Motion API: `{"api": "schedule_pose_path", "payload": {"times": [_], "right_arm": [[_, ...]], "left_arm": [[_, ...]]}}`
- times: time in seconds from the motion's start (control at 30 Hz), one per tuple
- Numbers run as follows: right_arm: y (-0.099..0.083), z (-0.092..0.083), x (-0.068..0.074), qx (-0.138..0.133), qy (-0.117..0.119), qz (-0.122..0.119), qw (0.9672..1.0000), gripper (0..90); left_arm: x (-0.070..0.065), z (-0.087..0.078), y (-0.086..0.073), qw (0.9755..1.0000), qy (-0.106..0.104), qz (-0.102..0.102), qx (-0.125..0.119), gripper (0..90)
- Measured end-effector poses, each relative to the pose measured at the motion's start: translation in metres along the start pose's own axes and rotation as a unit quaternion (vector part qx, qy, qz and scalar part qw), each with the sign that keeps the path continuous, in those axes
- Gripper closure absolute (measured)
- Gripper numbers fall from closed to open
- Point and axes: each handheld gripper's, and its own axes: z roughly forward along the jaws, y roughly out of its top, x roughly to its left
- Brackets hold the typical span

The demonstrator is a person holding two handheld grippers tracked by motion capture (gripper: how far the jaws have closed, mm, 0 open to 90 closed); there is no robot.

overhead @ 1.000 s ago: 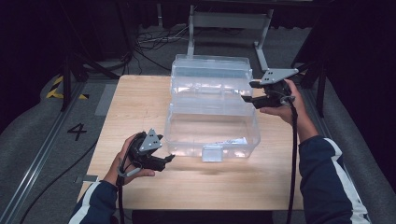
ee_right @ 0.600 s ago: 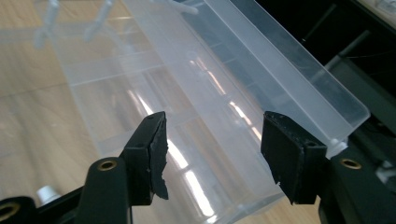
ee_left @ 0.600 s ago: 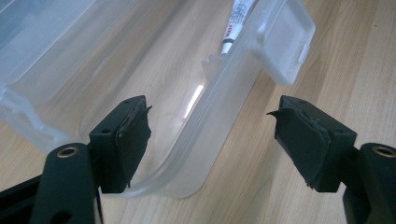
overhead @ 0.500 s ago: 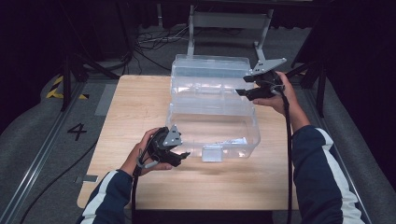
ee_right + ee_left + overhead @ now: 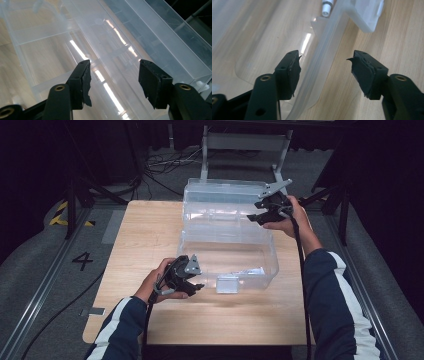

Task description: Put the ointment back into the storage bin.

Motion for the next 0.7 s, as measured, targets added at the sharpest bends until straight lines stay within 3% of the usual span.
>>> {"api": "schedule_pose_path", "payload": {"times": [0.2, 0.33, 0.47, 0.5, 0.53, 0.6, 0.7], "right_arm": [[0.001, 0.011, -0.003, 0.023, -0.001, -0.001, 0.9997, 50.3], [0.002, 0.013, -0.003, 0.026, -0.001, -0.006, 0.9996, 51.5], [0.004, 0.013, 0.000, 0.023, 0.006, -0.013, 0.9996, 59.2], [0.007, 0.014, 0.004, 0.022, 0.007, -0.023, 0.9995, 61.3], [0.007, 0.014, 0.004, 0.022, 0.007, -0.023, 0.9995, 61.3], [0.010, 0.015, 0.008, 0.034, -0.012, -0.046, 0.9983, 65.3], [0.014, 0.015, 0.010, 0.046, -0.013, -0.062, 0.9969, 67.8]], "left_arm": [[0.002, 0.009, 0.005, 0.9996, -0.007, 0.006, 0.028, 47.9], [0.006, 0.009, 0.006, 0.9996, -0.021, 0.003, 0.021, 52.1], [0.007, 0.009, 0.008, 0.9995, -0.009, 0.007, 0.031, 59.2], [0.007, 0.009, 0.008, 0.9995, -0.003, 0.006, 0.032, 65.9], [0.008, 0.009, 0.008, 0.9995, 0.000, 0.003, 0.033, 65.9], [0.009, 0.009, 0.008, 0.9995, -0.004, -0.003, 0.031, 69.3], [0.010, 0.009, 0.008, 0.9995, -0.007, -0.006, 0.030, 69.7]]}}
